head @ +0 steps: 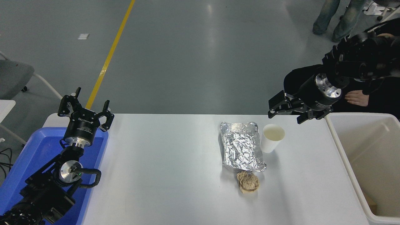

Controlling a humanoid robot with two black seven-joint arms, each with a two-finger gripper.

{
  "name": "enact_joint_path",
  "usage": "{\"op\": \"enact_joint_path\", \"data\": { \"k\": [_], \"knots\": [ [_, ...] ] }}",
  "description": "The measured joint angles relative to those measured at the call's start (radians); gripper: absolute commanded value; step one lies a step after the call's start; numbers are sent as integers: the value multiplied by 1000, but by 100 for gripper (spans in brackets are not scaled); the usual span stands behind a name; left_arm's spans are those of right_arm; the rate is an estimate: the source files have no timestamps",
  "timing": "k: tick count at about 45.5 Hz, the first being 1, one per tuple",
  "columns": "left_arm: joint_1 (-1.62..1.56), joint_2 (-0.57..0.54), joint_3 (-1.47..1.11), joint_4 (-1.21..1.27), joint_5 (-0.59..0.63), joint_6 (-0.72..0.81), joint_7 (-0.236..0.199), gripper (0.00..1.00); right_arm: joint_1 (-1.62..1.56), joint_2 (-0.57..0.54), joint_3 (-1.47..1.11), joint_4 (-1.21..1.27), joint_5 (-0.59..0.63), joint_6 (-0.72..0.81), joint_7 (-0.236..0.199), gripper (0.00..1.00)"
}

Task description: Pick up paper cup place in dustbin

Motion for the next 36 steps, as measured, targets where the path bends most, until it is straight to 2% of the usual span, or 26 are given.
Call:
{"op": "enact_joint_path", "data": {
  "k": [10, 24, 36],
  "knots": [
    [0, 0, 0, 0, 0, 0, 0, 98, -173, 3, 3, -155, 22, -99, -9, 100],
    [0, 0, 0, 0, 0, 0, 0, 98, -352, 5, 7, -312, 69, -207, -78, 98],
    [0, 0, 0, 0, 0, 0, 0, 98, -435, 5, 10, -370, 83, -293, -102, 94]
  ]
}}
